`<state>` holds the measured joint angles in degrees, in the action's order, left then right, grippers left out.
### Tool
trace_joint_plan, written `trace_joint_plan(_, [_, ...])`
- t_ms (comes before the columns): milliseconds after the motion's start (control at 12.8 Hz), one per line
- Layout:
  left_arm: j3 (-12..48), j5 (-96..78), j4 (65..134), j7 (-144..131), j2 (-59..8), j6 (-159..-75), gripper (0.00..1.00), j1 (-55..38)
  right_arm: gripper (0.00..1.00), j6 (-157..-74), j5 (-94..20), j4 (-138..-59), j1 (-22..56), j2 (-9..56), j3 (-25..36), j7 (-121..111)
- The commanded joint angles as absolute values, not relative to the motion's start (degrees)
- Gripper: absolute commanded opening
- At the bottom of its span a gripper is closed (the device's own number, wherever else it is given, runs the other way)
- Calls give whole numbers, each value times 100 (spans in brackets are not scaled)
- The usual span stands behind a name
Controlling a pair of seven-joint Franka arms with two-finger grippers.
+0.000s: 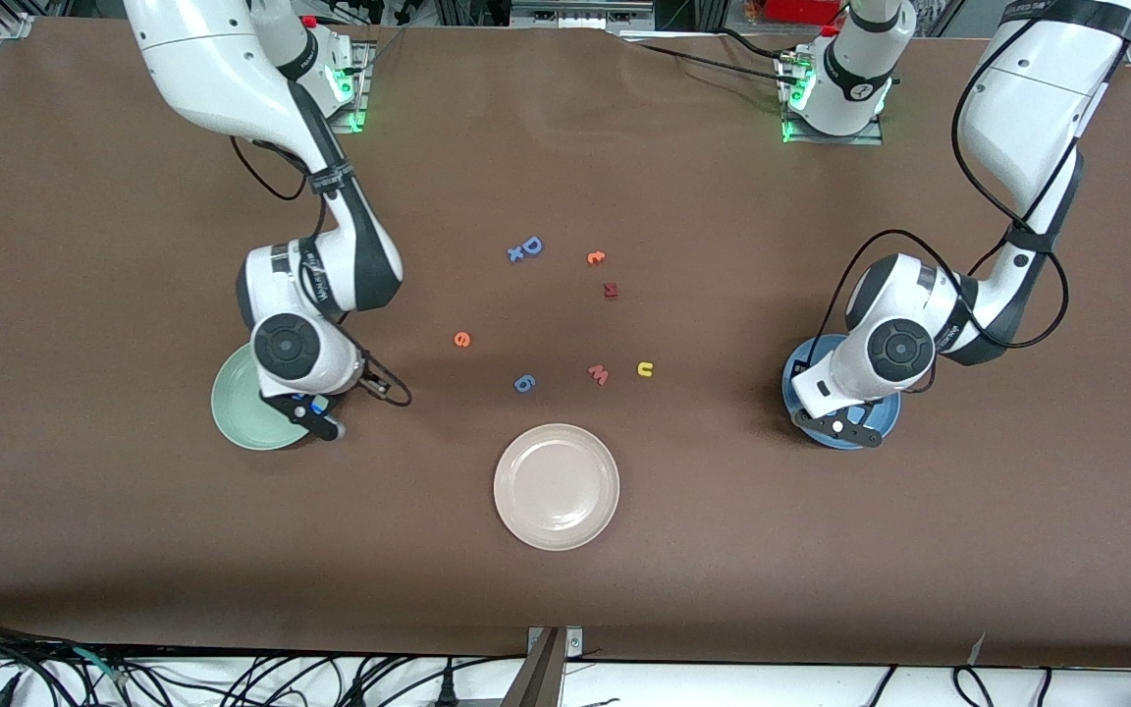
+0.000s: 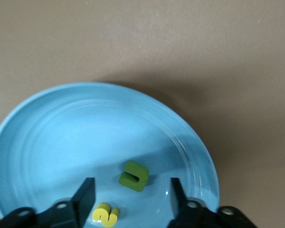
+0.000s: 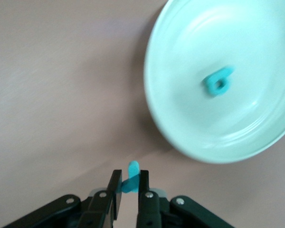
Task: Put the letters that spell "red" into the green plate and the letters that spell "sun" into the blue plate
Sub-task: 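Release the teal letter on the green plate while the left releases green on blue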
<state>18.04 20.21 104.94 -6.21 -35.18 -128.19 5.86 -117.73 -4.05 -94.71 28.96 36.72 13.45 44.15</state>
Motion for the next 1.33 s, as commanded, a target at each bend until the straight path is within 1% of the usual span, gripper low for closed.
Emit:
trace_joint_plan(0, [2055, 2145, 10503, -641, -3025, -12412, 100, 589, 11, -11637, -378, -9580, 2909, 3604, 1765, 3589])
trace_joint_plan(157, [2407, 2005, 10503, -764, -2866, -12340, 100, 615, 11, -11488, -378, -9659, 2909, 3490, 1968, 3236])
trace_joint_plan(314, [2671, 1811, 10494, -1219, -2874, -12340, 100, 537, 12, -11505, -378, -9896, 2909, 3262, 2205, 2710])
trace_joint_plan(470, [2769, 1819, 10319, -1607, -2918, -12357, 100, 152, 12, -11618, -387, -10185, 2909, 3051, 2364, 2418])
trace_joint_plan(627, [2769, 1819, 10092, -1950, -3145, -12428, 100, -192, 12, -12021, -387, -10536, 2909, 2892, 2417, 2251])
trace_joint_plan(941, [2699, 1881, 9555, -2898, -3830, -12620, 100, -1009, 12, -13295, -396, -11362, 2909, 2681, 2417, 2171])
trace_joint_plan(1097, [2567, 2257, 9457, -3189, -4042, -12744, 100, -1238, 12, -13840, -396, -11662, 2918, 2628, 2408, 2110])
trace_joint_plan(1176, [2566, 2407, 9448, -3356, -4147, -12822, 100, -1257, 12, -13947, -404, -11707, 2909, 2628, 2408, 2031])
trace_joint_plan(1254, [2566, 2504, 9448, -3471, -4253, -12954, 100, -1257, 20, -13948, -413, -11698, 2918, 2628, 2408, 2022])
